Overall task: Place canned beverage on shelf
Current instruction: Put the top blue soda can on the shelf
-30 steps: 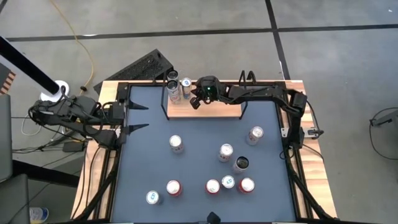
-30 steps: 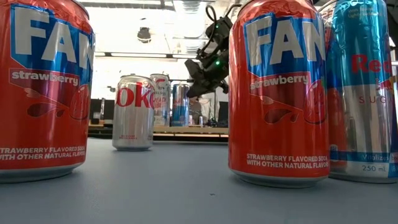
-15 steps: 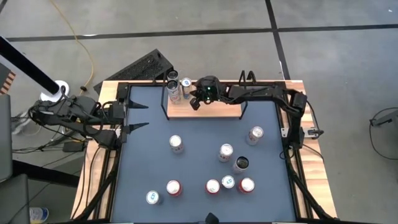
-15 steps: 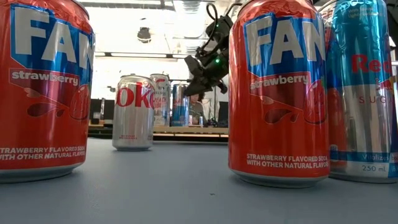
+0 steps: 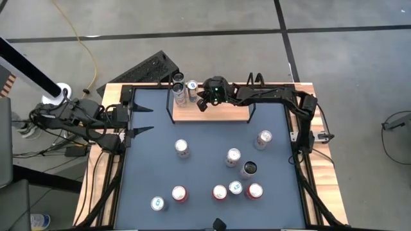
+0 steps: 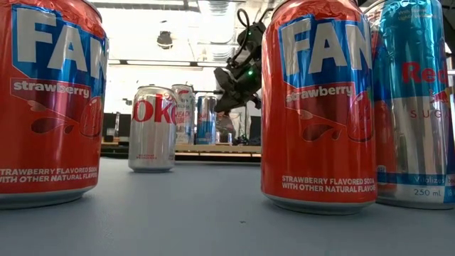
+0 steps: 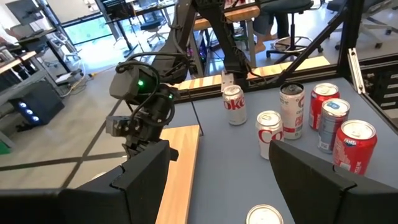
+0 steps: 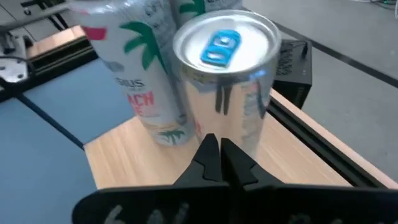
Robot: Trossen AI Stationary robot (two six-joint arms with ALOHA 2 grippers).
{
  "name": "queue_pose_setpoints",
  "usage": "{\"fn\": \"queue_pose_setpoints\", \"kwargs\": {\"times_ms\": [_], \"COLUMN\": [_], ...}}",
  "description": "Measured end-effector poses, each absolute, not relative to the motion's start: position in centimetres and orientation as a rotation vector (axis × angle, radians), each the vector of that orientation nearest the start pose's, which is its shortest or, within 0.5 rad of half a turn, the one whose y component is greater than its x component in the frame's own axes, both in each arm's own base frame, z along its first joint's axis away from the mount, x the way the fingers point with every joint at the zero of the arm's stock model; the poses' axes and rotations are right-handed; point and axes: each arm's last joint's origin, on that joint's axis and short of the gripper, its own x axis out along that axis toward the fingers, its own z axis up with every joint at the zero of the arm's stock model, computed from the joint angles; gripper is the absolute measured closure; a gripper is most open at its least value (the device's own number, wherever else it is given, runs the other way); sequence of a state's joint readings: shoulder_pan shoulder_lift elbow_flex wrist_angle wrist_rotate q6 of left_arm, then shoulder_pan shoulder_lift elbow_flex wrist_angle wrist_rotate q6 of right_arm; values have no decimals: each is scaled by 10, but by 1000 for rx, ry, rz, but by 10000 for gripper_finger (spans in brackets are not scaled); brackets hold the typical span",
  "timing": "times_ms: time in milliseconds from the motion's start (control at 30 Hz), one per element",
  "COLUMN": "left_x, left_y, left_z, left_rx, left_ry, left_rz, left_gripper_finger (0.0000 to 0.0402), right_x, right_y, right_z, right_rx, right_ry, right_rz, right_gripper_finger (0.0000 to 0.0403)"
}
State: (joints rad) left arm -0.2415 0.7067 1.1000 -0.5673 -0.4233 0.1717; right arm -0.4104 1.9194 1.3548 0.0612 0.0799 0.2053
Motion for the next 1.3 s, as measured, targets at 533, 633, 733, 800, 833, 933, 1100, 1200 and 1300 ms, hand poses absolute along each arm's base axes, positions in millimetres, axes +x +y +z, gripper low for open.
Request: {"fn": "queue_pose_setpoints", "kwargs": {"times_ms": [533,633,733,800,833,933,1100,1200,1300], "left_x": [115,115,115,115,115,115,115,114,114], "left_y": [-16,-16,-16,-16,-16,-16,-16,-16,-16], "left_z": [408,408,408,408,408,408,408,408,408], "left_rx": [237,243,244,244,244,244,235,223,217], "left_ry": [181,182,183,183,183,183,183,182,182], "left_rz": [175,175,175,175,175,175,176,177,177], "left_gripper_finger": [136,136,136,136,136,136,136,136,136], "right_x": [411,410,408,407,407,405,401,399,397], "right_y": [-182,-186,-189,-191,-192,-196,-201,-204,-200], "right_z": [204,206,206,206,206,206,209,214,218], "right_rx": [314,315,319,322,326,332,326,332,343], "right_ry": [463,448,449,448,447,444,436,421,438], "right_rz": [-536,-545,-554,-560,-563,-574,-611,-623,-612], "right_gripper_finger": [403,403,403,403,403,403,403,403,403]}}
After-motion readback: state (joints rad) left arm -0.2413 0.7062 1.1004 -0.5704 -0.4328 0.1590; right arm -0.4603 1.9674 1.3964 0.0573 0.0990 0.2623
